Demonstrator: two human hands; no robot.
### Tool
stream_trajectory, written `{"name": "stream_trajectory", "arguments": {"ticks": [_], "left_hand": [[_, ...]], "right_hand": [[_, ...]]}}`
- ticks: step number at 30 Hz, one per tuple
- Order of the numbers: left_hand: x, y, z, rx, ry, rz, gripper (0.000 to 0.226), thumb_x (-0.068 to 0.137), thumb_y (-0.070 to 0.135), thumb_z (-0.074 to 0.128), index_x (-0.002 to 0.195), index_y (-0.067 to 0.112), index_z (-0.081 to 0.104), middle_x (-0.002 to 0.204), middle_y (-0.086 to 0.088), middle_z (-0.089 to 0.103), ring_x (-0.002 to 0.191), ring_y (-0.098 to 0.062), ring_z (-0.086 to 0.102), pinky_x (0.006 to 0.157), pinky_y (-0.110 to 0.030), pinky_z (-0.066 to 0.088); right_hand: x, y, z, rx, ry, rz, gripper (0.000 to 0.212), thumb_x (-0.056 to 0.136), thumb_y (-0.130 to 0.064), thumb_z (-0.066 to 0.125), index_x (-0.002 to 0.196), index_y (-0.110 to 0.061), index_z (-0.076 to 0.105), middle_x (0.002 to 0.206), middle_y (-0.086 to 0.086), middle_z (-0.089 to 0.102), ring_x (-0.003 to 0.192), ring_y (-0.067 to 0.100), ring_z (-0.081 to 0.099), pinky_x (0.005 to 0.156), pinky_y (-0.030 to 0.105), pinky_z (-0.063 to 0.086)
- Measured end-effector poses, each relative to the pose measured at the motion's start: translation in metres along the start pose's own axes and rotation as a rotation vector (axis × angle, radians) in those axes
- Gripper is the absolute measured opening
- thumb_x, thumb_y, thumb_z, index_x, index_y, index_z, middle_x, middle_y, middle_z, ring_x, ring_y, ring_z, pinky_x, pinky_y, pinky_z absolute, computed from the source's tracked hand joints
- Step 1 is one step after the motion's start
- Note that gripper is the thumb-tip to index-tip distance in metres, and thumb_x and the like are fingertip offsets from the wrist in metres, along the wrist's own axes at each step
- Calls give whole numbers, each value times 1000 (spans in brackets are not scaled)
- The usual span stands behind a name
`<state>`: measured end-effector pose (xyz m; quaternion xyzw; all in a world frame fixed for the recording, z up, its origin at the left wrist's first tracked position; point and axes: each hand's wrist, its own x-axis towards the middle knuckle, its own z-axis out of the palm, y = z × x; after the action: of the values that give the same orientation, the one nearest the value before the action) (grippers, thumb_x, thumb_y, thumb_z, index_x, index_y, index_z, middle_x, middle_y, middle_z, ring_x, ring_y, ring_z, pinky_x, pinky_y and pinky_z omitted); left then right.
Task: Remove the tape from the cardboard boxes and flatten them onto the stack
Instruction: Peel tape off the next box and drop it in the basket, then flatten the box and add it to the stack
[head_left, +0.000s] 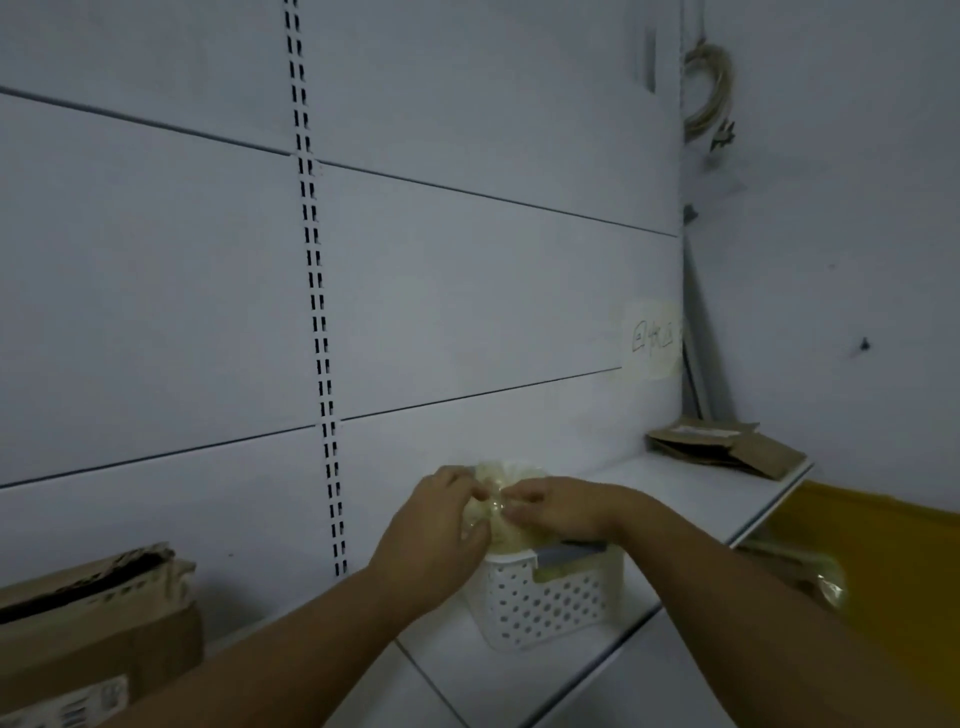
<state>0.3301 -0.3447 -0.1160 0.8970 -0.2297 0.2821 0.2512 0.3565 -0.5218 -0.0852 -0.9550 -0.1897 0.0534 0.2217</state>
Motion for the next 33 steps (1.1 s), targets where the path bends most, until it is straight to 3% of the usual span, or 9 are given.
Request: {"name": "stream_trajectory", "arguments": {"ticks": [5,10,15,18,20,22,26,30,33], "left_hand": [[-24,11,-2,39,-135,-94,58,87,55,50,137,30,36,153,9,18,146,-14,-2,119,-40,13],[-22,5,-13,-161,-256,-208,56,86,57,49,134,33,35,128,6,53,112,-12,55,96,-35,48],[-7,4,-31,-259,-399,-229,43,101,41,25,136,26,46,142,-3,48,124,-18,49,109,-34,37],[-2,5,-29,-218,-383,-273,36,101,20,34,133,15,51,146,-4,43,130,-18,43,109,-26,33],[0,-1,-30,-229,-350,-321,34,94,10,46,125,14,58,143,-2,47,122,-16,49,102,-24,40],[-1,-6,-32,-196,-322,-310,33,87,8,56,117,18,62,134,1,52,106,-13,54,83,-15,45],[2,-1,-39,-43,-292,-237,41,78,13,70,117,21,58,114,6,53,92,-10,53,66,-9,41],[6,9,-53,-47,-300,-227,64,68,22,82,123,28,49,129,2,52,100,-14,56,78,-25,52],[18,17,-97,-168,73,-211,33,69,29,82,95,28,63,130,5,56,91,-13,63,62,-23,54]], "right_hand": [[8,-1,-3,243,-118,-69,32,89,-28,58,121,-32,59,126,-2,59,109,18,58,98,32,45],[20,-17,13,450,9,-132,29,95,-35,46,110,-24,69,110,-2,69,102,18,64,94,31,49],[20,-12,17,704,215,-139,41,97,-47,37,127,-26,55,115,2,67,105,15,62,95,30,46],[22,-8,22,812,485,-139,43,96,-41,44,138,-34,39,120,5,62,120,18,52,103,33,37],[17,-2,22,843,676,-147,44,94,-33,52,136,-33,41,139,3,48,132,16,39,101,30,32],[12,3,20,941,666,-170,47,93,-32,55,136,-37,38,145,-1,36,137,15,30,100,32,30],[8,-5,25,422,337,-240,33,88,-35,61,121,-30,58,128,-11,52,118,9,50,97,26,41],[16,-12,29,172,326,-133,31,86,-40,62,113,-27,65,141,-5,40,121,14,43,98,28,39],[19,-15,31,45,353,-69,39,84,-37,62,120,-22,57,147,-2,28,133,18,28,106,33,32]]}}
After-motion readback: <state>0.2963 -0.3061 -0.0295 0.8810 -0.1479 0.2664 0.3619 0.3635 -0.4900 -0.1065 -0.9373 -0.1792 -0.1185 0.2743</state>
